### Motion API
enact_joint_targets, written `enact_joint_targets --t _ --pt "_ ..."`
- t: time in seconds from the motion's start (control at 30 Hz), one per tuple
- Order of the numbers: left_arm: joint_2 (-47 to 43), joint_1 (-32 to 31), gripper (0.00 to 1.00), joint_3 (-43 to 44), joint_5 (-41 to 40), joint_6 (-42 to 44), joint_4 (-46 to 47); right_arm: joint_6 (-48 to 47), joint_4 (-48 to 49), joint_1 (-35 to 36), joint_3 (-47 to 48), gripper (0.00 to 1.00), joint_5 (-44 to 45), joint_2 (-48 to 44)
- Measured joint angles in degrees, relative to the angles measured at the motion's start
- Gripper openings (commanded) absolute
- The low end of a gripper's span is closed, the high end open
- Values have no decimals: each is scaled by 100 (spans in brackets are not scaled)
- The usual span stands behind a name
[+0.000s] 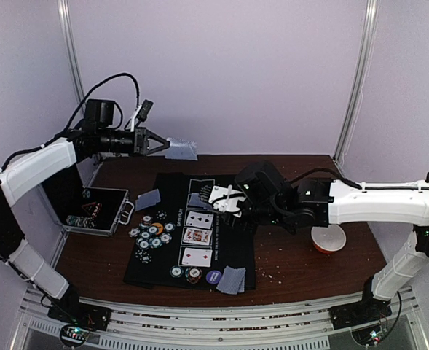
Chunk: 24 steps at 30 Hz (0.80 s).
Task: Distribute texas hold em gaming equipment
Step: Place the poker card in the community card area.
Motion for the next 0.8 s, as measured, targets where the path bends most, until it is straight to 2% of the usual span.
enact_joint_targets --t 0.37,0.53,0.63,0.8 --pt "3976 -17 0 2699 -1104 173 -103 -2 -50 -4 0 45 2 -61" --pt "5427 -46 0 4028 -1368 175 -428 0 -85 -7 0 45 2 -85" --pt "5906 -74 0 4411 -1429 175 -516 0 -118 -11 0 45 2 -85" --pt "6146 -129 0 4470 -1508 175 -608 0 -164 -33 2 45 2 -85"
